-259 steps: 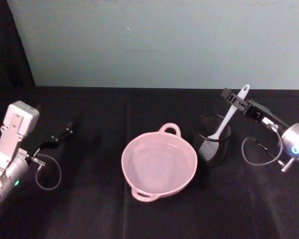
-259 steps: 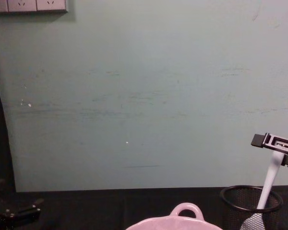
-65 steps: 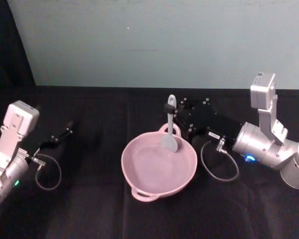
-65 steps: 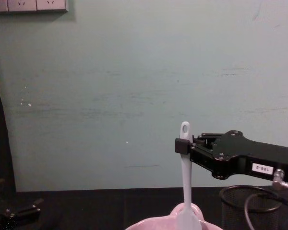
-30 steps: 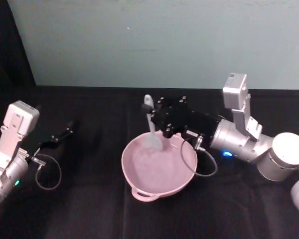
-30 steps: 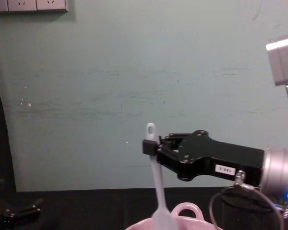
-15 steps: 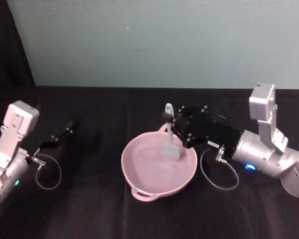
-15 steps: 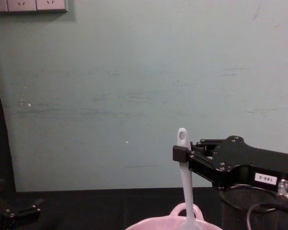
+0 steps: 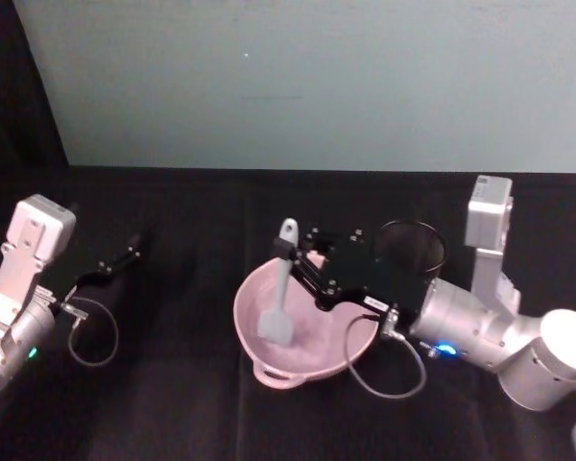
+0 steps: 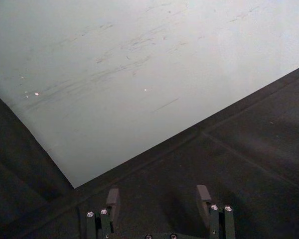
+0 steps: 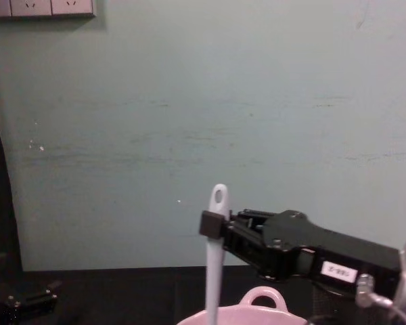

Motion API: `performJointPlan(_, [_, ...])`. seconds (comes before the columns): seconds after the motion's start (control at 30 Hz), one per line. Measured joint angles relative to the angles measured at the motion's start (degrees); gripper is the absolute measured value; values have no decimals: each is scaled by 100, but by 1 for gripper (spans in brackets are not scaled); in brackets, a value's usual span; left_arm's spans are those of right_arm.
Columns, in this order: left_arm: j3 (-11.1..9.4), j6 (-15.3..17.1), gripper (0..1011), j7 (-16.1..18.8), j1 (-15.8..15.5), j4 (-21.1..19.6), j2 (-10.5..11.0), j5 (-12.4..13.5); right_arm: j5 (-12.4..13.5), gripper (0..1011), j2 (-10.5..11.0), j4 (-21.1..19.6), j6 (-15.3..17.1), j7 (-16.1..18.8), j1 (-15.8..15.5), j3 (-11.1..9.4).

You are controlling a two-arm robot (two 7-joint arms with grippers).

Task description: Use the one hand to pick up the spoon and stir the clear water in the bowl.

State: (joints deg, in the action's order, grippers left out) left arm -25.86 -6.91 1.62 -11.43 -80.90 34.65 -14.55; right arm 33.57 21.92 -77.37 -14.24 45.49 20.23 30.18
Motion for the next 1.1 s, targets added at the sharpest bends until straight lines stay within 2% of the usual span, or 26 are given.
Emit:
performJointPlan(0.2, [0, 0, 1005, 0, 0, 0, 0, 0, 14, 124, -269, 430, -120, 18, 247, 83])
performJointPlan(0.33, [0, 0, 1005, 0, 0, 0, 0, 0, -119, 124, -415, 761, -275, -103, 447, 73])
performJointPlan(0.57, [0, 0, 1005, 0, 0, 0, 0, 0, -390, 124, -442, 935, -405, -434, 542, -52])
performJointPlan(0.77, [0, 0, 1005, 0, 0, 0, 0, 0, -526, 124, -240, 666, -373, -696, 352, -283])
performJointPlan(1.1, [0, 0, 1005, 0, 0, 0, 0, 0, -454, 124, 64, -9, -264, -796, -189, -546])
